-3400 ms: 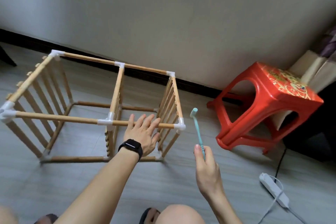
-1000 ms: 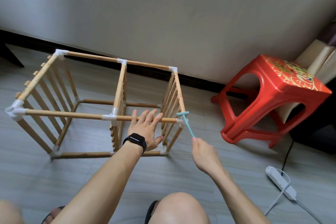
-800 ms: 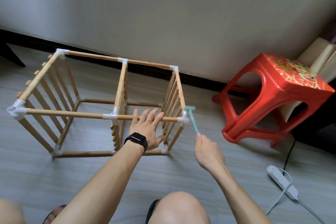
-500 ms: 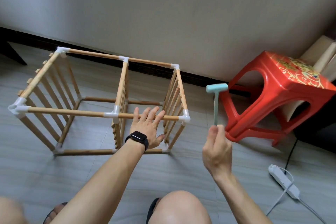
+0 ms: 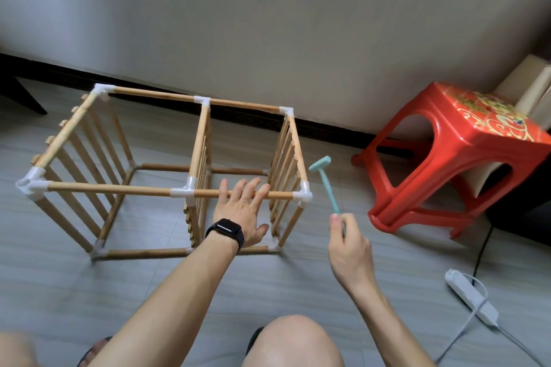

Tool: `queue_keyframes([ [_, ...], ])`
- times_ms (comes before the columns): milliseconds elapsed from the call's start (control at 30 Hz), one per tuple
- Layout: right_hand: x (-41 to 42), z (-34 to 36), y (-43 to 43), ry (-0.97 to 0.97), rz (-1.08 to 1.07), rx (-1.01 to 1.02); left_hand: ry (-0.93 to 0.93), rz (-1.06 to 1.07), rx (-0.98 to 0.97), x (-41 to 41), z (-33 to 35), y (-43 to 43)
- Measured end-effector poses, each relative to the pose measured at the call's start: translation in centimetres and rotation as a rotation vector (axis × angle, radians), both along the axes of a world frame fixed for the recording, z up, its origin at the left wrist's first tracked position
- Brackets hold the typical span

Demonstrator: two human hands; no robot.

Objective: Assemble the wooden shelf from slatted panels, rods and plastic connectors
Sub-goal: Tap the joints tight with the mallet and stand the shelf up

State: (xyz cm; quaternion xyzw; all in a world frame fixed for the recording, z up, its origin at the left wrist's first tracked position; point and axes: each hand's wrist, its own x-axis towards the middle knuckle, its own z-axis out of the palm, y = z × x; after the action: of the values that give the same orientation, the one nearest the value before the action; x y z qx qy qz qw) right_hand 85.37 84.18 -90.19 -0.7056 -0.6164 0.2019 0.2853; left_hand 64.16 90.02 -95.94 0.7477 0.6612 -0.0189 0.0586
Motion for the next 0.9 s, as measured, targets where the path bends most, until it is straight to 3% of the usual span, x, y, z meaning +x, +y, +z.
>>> queue_keyframes([
  [200, 0.0, 0.8, -0.7, 0.052, -0.022, 0.397, 0.010, 0.002, 0.001, 0.1, -0.3, 0.1],
  [333, 0.1, -1.6, -1.9, -0.325, 0.183, -0.113, 0.009, 0.005, -0.001, 0.2, -0.2, 0.1],
  [367, 0.3, -1.8, -2.0, -0.385, 0.164, -0.130, 0.010, 0.002, -0.004, 0.2, -0.2, 0.1],
  [433, 0.1, -1.4, -2.3, -0.186, 0.097, 0.087, 0.011, 0.008, 0.006, 0.2, -0.4, 0.2],
  [500, 0.0, -1.4, -2.2, -0.061, 0.068, 0.149, 0.012, 0.005, 0.000, 0.1, -0.3, 0.1],
  [600, 0.1, -1.9, -1.7, -0.247, 0.217, -0.171, 0.010, 0.003, 0.008, 0.2, -0.4, 0.0],
  [633, 0.4, -2.0, -1.6, -0.281, 0.216, -0.196, 0.011, 0.004, 0.004, 0.2, -0.3, 0.0],
  [733, -0.3, -1.2, -1.7, -0.055, 0.083, 0.049, 0.027, 0.007, 0.004, 0.1, -0.4, 0.2],
  [800, -0.4, -1.2, -1.8, -0.089, 0.118, -0.081, 0.023, 0.004, -0.007, 0.2, -0.4, 0.2],
  [867, -0.2, -1.4, -1.9, -0.298, 0.193, -0.292, 0.016, 0.005, 0.000, 0.2, -0.5, 0.2],
  [900, 0.1, -1.3, -1.8, -0.318, 0.186, -0.271, 0.015, 0.002, -0.003, 0.2, -0.5, 0.1],
])
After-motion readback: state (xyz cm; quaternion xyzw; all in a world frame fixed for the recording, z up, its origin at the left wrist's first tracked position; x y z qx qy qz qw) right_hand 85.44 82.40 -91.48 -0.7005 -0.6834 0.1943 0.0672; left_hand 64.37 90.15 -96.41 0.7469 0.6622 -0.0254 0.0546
